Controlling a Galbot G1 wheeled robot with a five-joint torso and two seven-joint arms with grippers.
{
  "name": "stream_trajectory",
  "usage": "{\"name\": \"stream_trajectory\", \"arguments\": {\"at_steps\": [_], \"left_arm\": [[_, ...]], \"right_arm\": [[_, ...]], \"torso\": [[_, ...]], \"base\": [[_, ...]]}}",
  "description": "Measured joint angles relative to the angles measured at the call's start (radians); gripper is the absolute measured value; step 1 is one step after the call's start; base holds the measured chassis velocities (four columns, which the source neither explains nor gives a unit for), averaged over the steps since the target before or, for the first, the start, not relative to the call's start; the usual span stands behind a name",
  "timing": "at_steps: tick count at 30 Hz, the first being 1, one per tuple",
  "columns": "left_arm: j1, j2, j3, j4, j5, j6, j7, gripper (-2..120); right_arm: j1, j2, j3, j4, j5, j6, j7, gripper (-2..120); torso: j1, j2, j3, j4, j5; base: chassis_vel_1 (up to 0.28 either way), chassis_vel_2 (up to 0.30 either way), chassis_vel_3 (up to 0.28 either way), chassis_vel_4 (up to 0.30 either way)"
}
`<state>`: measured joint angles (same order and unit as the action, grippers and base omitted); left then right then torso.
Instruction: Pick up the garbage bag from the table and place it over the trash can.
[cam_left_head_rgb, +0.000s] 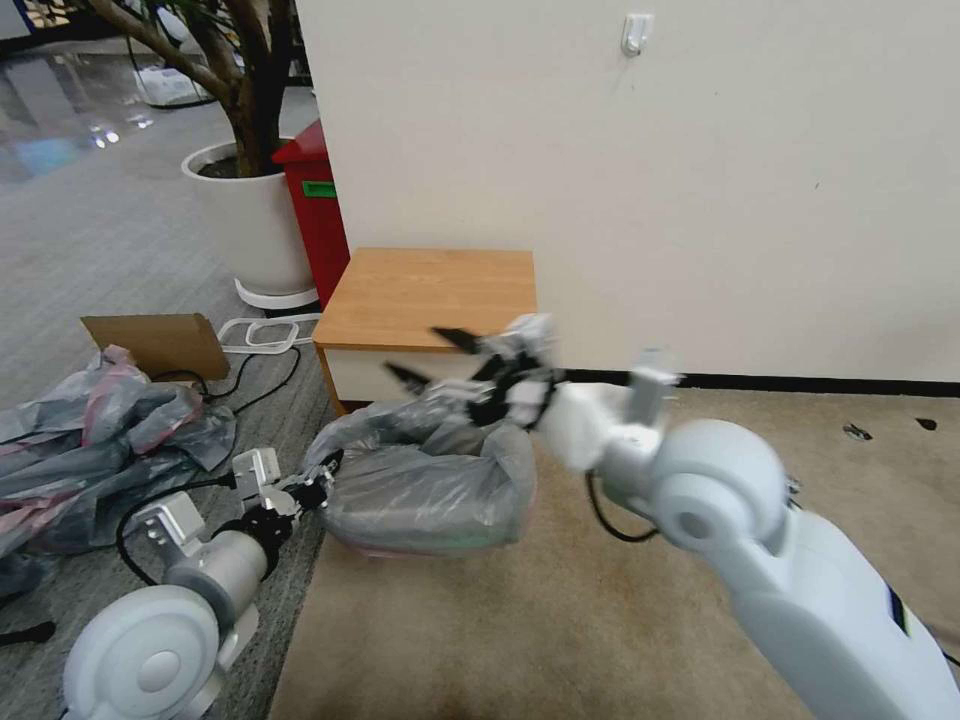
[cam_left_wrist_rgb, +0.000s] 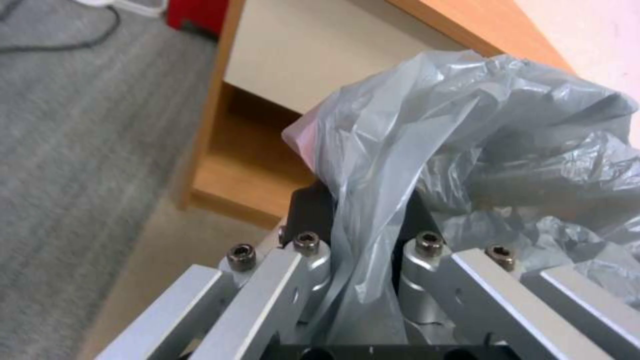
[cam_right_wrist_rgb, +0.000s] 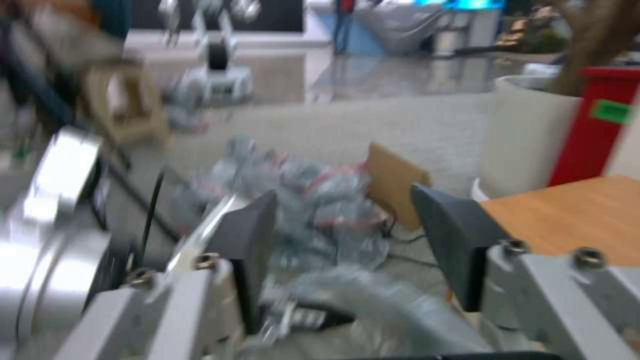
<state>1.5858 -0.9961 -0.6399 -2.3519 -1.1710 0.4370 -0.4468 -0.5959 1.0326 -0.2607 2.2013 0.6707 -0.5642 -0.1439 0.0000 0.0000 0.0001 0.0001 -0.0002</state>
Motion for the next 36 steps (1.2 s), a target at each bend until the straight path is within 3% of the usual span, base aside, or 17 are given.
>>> {"name": "stream_trajectory", "arguments": {"at_steps": [3,5,7,15,23,36], "left_arm": [[0.000,0.004,0.000,0.000,0.038,0.000,0.000,9],[0.000,0.006,0.001,0.000,0.047,0.000,0.000,9],[0.002,0.011,0.002,-0.001,0.090,0.000,0.015,9],[-0.002,0.025,0.004,-0.011,0.128,-0.002,0.031,9],[-0.010,0.038,0.005,-0.021,0.149,0.001,0.035,9],[-0.019,0.041,0.003,-0.038,0.192,0.001,0.057,9]], "right_arm": [[0.101,0.012,-0.123,-0.055,-0.108,-0.032,-0.006,39],[0.115,0.015,-0.134,-0.063,-0.116,-0.049,-0.007,35],[0.166,0.027,-0.163,-0.095,-0.145,-0.123,-0.028,25],[0.234,0.034,-0.231,-0.172,-0.246,-0.147,-0.079,0],[0.278,0.066,-0.351,-0.263,-0.337,-0.147,-0.084,0],[0.328,0.097,-0.432,-0.353,-0.382,-0.146,-0.041,0]], "torso": [[0.000,0.000,0.000,0.0000,0.0000],[0.000,0.000,0.000,0.0001,0.0000],[0.000,0.000,0.000,0.0000,0.0001],[0.000,0.000,0.000,-0.0001,0.0001],[0.000,0.000,0.000,-0.0001,0.0002],[0.000,0.000,0.000,-0.0001,0.0002]], "base": [[0.000,0.000,0.000,0.000],[0.000,0.000,0.000,0.000],[0.000,0.000,0.000,0.000],[0.000,0.000,0.000,0.000],[0.000,0.000,0.000,0.000],[0.000,0.000,0.000,0.000]]}}
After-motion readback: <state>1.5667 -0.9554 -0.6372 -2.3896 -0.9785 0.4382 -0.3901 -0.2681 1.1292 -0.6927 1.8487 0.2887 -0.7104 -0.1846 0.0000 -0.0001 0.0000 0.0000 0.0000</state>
